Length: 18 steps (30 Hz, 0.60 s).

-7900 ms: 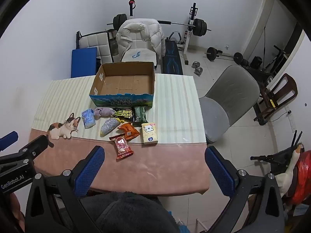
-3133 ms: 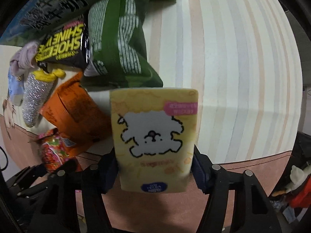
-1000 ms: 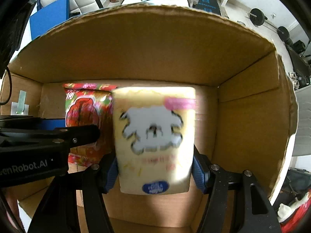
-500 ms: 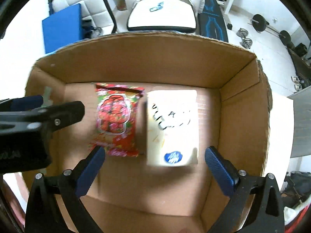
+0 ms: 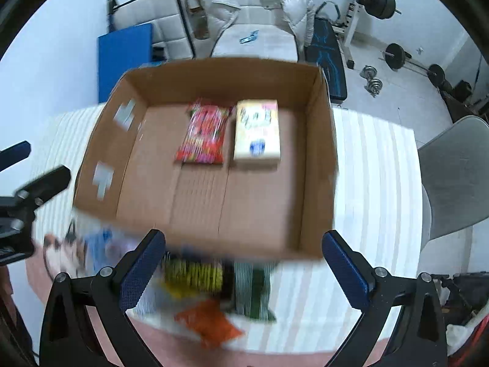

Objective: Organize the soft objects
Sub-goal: 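Grasp the silver scrubbing mitt with the left tool while the right grasps the green snack bag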

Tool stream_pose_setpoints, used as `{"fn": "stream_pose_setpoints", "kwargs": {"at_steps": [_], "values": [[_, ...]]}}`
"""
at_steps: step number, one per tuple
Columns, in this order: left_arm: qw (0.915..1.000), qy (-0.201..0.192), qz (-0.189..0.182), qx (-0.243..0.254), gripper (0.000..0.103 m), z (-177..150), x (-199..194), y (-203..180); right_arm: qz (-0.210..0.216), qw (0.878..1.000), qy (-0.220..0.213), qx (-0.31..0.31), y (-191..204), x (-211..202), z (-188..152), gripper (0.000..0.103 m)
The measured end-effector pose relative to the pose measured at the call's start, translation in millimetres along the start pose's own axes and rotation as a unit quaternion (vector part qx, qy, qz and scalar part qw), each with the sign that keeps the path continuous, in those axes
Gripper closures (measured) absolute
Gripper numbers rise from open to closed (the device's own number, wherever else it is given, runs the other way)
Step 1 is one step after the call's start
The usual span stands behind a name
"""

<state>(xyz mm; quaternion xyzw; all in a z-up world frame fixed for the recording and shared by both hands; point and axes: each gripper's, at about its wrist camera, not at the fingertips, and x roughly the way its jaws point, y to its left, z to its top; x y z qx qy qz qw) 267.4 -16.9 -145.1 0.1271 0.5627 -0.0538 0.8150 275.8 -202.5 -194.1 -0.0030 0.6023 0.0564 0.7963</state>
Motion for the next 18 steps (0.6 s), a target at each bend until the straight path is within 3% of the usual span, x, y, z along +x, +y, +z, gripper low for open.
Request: {"fn": "stream_pose_setpoints", "kwargs": {"at_steps": [4,7,13,14,16,18], "values": [[0.9953,0.074,-0.004,0.062,0.001,-58.1,35.9,-32.4,0.003,0.999,0.033,-0.027,0.4,10.5,-59.0,0.000],[0.9852,0.136,-0.012,0.103,0.003,-90.9,77.3,-63.9,-0.015,0.997,0.059,-0.042,-3.7,35.3,-84.9,0.000],[0.9693,0.190,0.001,0.156,0.005,-110.2,140.5,-98.2,-0.006,0.995,0.100,-0.020,-19.0,90.3,-99.6,0.005],[0.9687,0.196,-0.003,0.152,0.008,-110.9,145.8,-99.2,-0.003,0.994,0.105,-0.015,-20.1,99.1,-99.4,0.010],[0.9686,0.215,-0.018,0.123,0.034,-110.3,155.3,-94.8,0.002,0.993,0.116,-0.005,-20.0,115.3,-97.8,0.014],[0.9678,0.237,-0.053,0.065,0.044,-111.8,160.6,-82.2,-0.002,0.992,0.124,0.003,-20.3,126.9,-95.9,0.020]]}}
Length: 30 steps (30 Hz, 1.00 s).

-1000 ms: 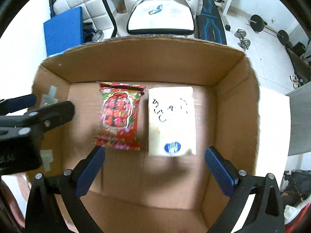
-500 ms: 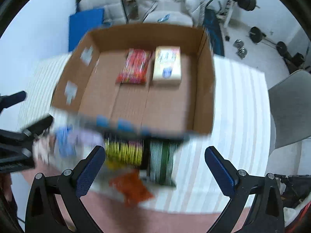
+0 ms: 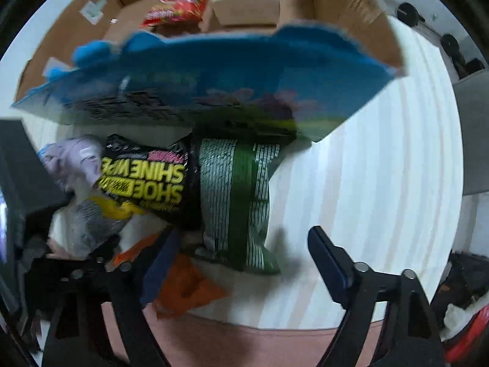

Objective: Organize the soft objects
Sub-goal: 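Grasp the silver scrubbing mitt with the left tool while the right grasps the green snack bag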

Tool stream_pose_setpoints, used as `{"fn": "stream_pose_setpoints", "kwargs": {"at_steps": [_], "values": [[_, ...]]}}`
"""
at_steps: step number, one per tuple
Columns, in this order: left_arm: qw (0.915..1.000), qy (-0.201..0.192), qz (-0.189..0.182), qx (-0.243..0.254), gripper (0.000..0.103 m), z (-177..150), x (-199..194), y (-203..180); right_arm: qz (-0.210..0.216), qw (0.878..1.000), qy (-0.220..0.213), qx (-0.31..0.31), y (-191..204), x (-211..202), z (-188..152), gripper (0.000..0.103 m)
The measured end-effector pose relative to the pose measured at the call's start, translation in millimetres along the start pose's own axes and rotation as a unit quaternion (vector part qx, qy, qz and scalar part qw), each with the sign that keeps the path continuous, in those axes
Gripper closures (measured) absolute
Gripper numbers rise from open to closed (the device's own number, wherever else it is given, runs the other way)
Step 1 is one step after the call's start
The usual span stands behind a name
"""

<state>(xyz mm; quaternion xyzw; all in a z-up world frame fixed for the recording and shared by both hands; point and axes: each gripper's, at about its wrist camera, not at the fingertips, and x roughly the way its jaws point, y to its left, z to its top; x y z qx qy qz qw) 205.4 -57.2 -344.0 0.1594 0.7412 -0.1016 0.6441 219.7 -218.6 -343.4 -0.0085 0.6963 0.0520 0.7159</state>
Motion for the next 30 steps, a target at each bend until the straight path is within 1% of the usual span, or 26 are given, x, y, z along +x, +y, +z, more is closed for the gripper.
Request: {"fn": "stream_pose_setpoints", "kwargs": {"at_steps": [1,2,3,4,5,6,9,10,14,16,18,19,22,23,24,25,26,27,28,30], "values": [[0.9994,0.005,-0.021,-0.029,0.044,-2.3,1.0,7.9,0.000,1.000,0.008,0.005,-0.2,6.7,2.4,0.024],[0.9976,0.011,-0.039,-0.057,0.044,-5.6,2.5,15.4,0.002,1.000,0.014,0.010,-0.8,11.2,3.4,0.031],[0.9934,0.018,-0.061,-0.095,0.045,-11.7,4.7,25.3,0.006,1.000,0.019,0.015,-1.4,14.7,4.1,0.036],[0.9901,0.021,-0.074,-0.117,0.045,-16.0,6.2,31.3,0.015,0.999,0.029,0.021,-2.4,19.6,3.6,0.046],[0.9841,0.022,-0.089,-0.152,0.045,-23.9,7.9,39.6,0.018,0.999,0.035,0.025,-3.1,22.4,2.5,0.052],[0.9795,0.023,-0.098,-0.174,0.045,-30.3,9.0,45.1,0.019,0.999,0.039,0.028,-3.7,24.2,0.0,0.052],[0.9686,0.025,-0.121,-0.216,0.045,-45.6,12.1,54.2,0.018,0.999,0.045,0.020,-4.4,26.8,-15.0,0.055],[0.9680,0.023,-0.123,-0.218,0.045,-47.9,13.0,55.5,0.017,0.998,0.050,0.015,-5.3,27.5,-23.7,0.056],[0.9735,0.019,-0.105,-0.202,0.043,-49.7,12.0,48.3,0.015,0.997,0.080,0.005,-10.7,32.1,-57.1,0.057],[0.9750,0.020,-0.104,-0.195,0.035,-49.0,13.4,38.6,0.013,0.996,0.087,0.002,-12.9,31.2,-69.1,0.056],[0.9756,0.020,-0.104,-0.192,0.029,-40.9,13.0,29.3,0.019,0.996,0.084,0.008,-16.2,29.6,-73.9,0.056],[0.9761,0.021,-0.102,-0.190,0.028,-37.6,12.0,26.4,0.023,0.996,0.084,0.012,-17.7,29.2,-74.3,0.055],[0.9804,0.020,-0.085,-0.177,0.028,-29.3,9.4,16.0,0.035,0.996,0.076,0.036,-26.0,28.6,-72.3,0.049],[0.9812,0.019,-0.082,-0.174,0.028,-30.0,6.6,13.1,0.035,0.996,0.073,0.040,-27.6,29.2,-71.7,0.048],[0.9819,0.017,-0.078,-0.171,0.031,-29.7,4.5,8.8,0.034,0.996,0.072,0.043,-28.6,29.6,-70.1,0.048],[0.9837,0.015,-0.065,-0.167,0.042,-30.1,2.5,6.1,0.032,0.996,0.072,0.045,-29.4,31.8,-69.4,0.048],[0.9853,0.012,-0.053,-0.162,0.048,-29.9,3.4,-5.2,0.029,0.996,0.074,0.046,-30.6,31.1,-66.5,0.048],[0.9856,0.011,-0.056,-0.159,0.052,-29.4,3.1,-13.2,0.025,0.996,0.075,0.047,-30.8,33.6,-68.0,0.048],[0.9851,0.014,-0.060,-0.161,0.053,-28.5,-3.5,-23.0,0.022,0.996,0.075,0.047,-31.0,34.9,-69.4,0.048],[0.9836,0.015,-0.060,-0.170,0.053,-30.5,-7.0,-26.3,0.013,0.997,0.071,0.040,-30.3,36.7,-73.3,0.050]]}}
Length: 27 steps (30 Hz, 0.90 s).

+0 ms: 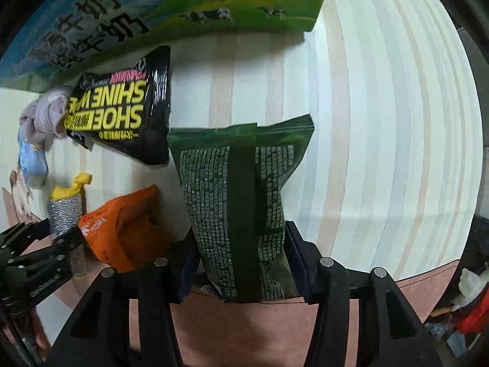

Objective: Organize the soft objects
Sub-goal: 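Grasp the silver scrubbing mitt with the left tool while the right grasps the green snack bag, then lower both items into the box beside the others and release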

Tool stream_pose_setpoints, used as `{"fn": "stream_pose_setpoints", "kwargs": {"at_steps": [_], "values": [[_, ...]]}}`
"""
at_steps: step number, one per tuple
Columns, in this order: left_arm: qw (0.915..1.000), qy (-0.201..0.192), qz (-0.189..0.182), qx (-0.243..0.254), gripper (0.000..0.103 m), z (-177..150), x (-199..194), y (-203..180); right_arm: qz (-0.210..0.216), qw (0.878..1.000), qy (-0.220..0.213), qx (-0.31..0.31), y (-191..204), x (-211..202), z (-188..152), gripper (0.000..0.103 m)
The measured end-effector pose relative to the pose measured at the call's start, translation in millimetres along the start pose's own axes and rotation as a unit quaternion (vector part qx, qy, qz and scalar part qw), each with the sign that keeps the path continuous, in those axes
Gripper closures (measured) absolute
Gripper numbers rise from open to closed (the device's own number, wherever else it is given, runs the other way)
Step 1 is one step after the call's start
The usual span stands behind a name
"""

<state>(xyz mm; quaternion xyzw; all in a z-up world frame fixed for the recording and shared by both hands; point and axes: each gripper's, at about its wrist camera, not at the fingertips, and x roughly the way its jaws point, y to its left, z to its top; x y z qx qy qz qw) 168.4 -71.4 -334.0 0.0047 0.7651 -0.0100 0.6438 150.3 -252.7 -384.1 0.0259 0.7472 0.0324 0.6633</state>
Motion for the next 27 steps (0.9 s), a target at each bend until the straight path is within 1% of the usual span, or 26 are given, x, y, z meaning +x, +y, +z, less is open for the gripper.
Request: {"fn": "stream_pose_setpoints", "kwargs": {"at_steps": [1,2,4,5,7,9,10,11,13,14,15,16,17,18,19,21,22,24,26,27], "values": [[1.0000,-0.002,0.002,-0.004,0.053,-5.4,-1.4,0.2,-0.006,1.000,-0.004,-0.004,2.5,0.2,-3.7,0.058],[1.0000,-0.003,-0.001,-0.006,0.053,-8.1,-4.6,1.9,-0.007,1.000,-0.009,-0.006,5.7,-0.8,-7.6,0.062],[0.9995,-0.012,-0.024,-0.017,0.053,-17.7,-16.7,2.0,0.006,1.000,-0.011,-0.005,5.3,-9.2,-17.1,0.066],[0.9992,-0.017,-0.031,-0.019,0.053,-20.8,-25.7,1.0,0.014,1.000,-0.013,-0.003,4.6,-14.0,-22.1,0.067],[0.9976,-0.037,-0.054,-0.021,0.053,-27.6,-54.0,-7.2,0.041,0.999,-0.024,-0.004,2.0,-37.7,-32.1,0.067],[0.9950,-0.065,-0.074,-0.016,0.053,-30.5,-88.2,-18.2,0.059,0.997,-0.040,-0.008,2.8,-62.4,-33.1,0.067],[0.9929,-0.080,-0.087,-0.013,0.053,-29.5,-108.1,-23.9,0.071,0.996,-0.053,-0.010,3.5,-80.5,-34.8,0.068],[0.9911,-0.089,-0.098,-0.012,0.053,-27.5,-123.0,-24.5,0.080,0.995,-0.061,-0.010,7.8,-95.1,-31.1,0.068],[0.9860,-0.110,-0.125,-0.007,0.053,-17.6,-158.9,-26.4,0.109,0.990,-0.086,-0.011,7.5,-138.0,-22.4,0.068],[0.9834,-0.116,-0.139,-0.005,0.053,-4.5,-177.4,-18.3,0.116,0.988,-0.096,-0.012,8.6,-151.5,-17.1,0.068],[0.9804,-0.126,-0.152,-0.002,0.053,8.2,-196.4,-18.7,0.124,0.986,-0.108,-0.013,11.9,-164.6,-13.4,0.068],[0.9786,-0.132,-0.158,0.001,0.053,18.0,-215.5,-7.7,0.134,0.983,-0.123,-0.014,12.8,-184.9,-5.3,0.068],[0.9774,-0.138,-0.160,0.003,0.053,33.1,-227.3,0.8,0.141,0.981,-0.132,-0.016,13.0,-199.3,4.7,0.068],[0.9769,-0.142,-0.159,0.003,0.053,42.2,-230.8,17.4,0.144,0.979,-0.141,-0.016,15.5,-211.3,14.1,0.068],[0.9770,-0.149,-0.152,0.003,0.053,62.9,-237.8,26.6,0.142,0.979,-0.148,-0.016,14.6,-221.2,25.4,0.068],[0.9794,-0.154,-0.130,-0.001,0.053,110.4,-233.6,40.1,0.131,0.978,-0.159,-0.016,27.1,-231.6,51.7,0.068],[0.9805,-0.151,-0.126,-0.005,0.053,125.2,-229.4,46.5,0.124,0.979,-0.161,-0.013,28.5,-234.1,70.3,0.068],[0.9837,-0.128,-0.125,-0.015,0.053,169.6,-216.8,56.6,0.106,0.982,-0.154,-0.009,31.8,-235.8,108.3,0.068],[0.9857,-0.103,-0.130,-0.030,0.053,204.2,-199.7,63.4,0.087,0.986,-0.143,-0.004,30.0,-229.8,129.4,0.068],[0.9864,-0.094,-0.130,-0.036,0.053,219.4,-190.1,65.6,0.082,0.987,-0.134,-0.002,34.2,-219.5,146.6,0.068]]}}
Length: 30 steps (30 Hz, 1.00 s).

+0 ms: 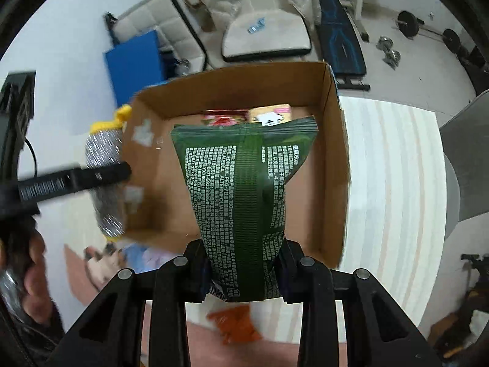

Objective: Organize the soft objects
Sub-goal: 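Lower both items into the box beside the others and release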

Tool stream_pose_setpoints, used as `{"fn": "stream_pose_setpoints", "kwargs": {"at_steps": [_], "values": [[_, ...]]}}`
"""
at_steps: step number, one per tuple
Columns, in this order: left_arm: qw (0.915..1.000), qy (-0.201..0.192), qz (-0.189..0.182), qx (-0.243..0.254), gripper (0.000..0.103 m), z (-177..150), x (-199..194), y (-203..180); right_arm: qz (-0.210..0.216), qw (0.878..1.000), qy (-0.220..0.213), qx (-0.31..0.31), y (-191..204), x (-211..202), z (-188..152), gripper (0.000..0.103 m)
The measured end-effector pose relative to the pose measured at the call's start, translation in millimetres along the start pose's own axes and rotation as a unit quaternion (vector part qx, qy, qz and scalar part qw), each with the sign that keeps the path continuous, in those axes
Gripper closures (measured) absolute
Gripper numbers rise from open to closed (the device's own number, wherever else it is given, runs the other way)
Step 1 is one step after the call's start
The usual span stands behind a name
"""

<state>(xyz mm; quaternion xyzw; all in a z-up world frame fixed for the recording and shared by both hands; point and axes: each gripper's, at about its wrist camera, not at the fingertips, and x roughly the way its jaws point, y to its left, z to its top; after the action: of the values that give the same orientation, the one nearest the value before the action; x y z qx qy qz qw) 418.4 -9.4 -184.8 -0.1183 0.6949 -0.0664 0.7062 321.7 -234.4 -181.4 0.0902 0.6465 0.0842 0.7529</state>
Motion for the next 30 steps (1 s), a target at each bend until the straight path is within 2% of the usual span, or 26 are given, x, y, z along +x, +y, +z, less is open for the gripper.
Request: {"fn": "stream_pose_setpoints", "kwargs": {"at_steps": [3,6,10,20,24,25,26,27,30], "values": [[0.9995,0.028,0.002,-0.015,0.053,30.3,30.8,11.0,-0.018,0.999,0.038,0.017,-3.6,42.2,24.1,0.068],[0.9983,0.052,0.006,-0.023,0.053,53.7,61.1,14.5,-0.034,0.997,0.066,0.031,-11.0,83.3,23.6,0.068],[0.9969,0.071,0.022,-0.024,0.053,68.4,83.1,15.0,-0.049,0.994,0.091,0.038,-14.4,118.9,33.0,0.068],[0.9947,0.091,0.042,-0.021,0.050,83.7,116.1,19.4,-0.065,0.990,0.121,0.042,-19.4,157.8,25.6,0.068],[0.9937,0.104,0.023,-0.033,0.049,81.1,123.2,24.0,-0.079,0.988,0.128,0.036,-18.1,166.3,25.8,0.067],[0.9936,0.106,0.017,-0.035,0.044,80.4,123.3,25.0,-0.083,0.988,0.127,0.032,-17.1,166.7,26.3,0.066],[0.9938,0.104,0.018,-0.033,0.040,79.7,121.9,25.3,-0.085,0.988,0.127,0.030,-16.8,167.4,26.1,0.065],[0.9942,0.101,0.023,-0.031,0.030,79.9,120.8,26.7,-0.087,0.987,0.128,0.031,-17.1,166.9,26.3,0.062],[0.9949,0.096,0.016,-0.028,0.022,77.0,111.7,27.9,-0.082,0.988,0.122,0.037,-18.6,166.0,23.9,0.040]]}}
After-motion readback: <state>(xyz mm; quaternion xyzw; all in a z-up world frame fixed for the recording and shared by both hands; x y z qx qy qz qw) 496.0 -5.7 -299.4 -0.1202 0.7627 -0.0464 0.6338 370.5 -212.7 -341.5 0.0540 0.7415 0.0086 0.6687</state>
